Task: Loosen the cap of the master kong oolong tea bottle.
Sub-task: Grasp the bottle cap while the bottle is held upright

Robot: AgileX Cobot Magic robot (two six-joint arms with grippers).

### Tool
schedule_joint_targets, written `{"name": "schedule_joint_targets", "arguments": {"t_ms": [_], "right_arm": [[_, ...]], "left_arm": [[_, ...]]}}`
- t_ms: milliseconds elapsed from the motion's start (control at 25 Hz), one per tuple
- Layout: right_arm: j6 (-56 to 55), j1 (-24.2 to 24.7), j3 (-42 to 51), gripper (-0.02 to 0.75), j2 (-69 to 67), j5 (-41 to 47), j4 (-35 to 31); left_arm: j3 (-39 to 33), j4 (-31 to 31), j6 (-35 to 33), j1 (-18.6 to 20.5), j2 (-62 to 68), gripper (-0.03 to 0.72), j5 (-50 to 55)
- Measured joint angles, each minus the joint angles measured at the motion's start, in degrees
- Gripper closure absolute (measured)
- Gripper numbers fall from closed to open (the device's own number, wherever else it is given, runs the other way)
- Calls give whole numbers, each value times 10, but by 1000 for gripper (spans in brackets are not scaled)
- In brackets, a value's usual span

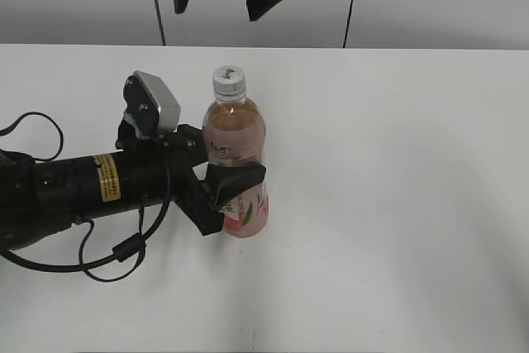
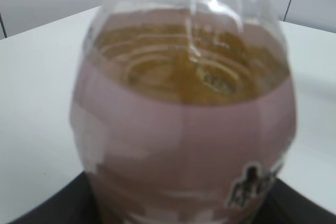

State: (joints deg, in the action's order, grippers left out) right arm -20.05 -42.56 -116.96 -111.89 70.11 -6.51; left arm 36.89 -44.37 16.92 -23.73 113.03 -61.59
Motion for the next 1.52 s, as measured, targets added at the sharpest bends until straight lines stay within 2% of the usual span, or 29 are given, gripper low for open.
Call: {"name": "schedule_joint_targets", "arguments": {"t_ms": [360, 720, 1160, 1400, 1520], "right_arm": [[-3, 0, 56, 178, -6, 0, -3], [-3, 0, 57, 216, -8, 0, -7], [1, 0, 57, 218, -20, 0, -17], [6, 0, 68, 288, -25, 0, -27], [10, 0, 81, 298, -26, 0, -28]], "left_arm": [[0, 0, 0, 0, 0, 303, 0], [0, 0, 0, 0, 0, 303, -1], [0, 0, 0, 0, 0, 303, -1], [0, 0, 0, 0, 0, 303, -1], [0, 0, 0, 0, 0, 303, -1]]}}
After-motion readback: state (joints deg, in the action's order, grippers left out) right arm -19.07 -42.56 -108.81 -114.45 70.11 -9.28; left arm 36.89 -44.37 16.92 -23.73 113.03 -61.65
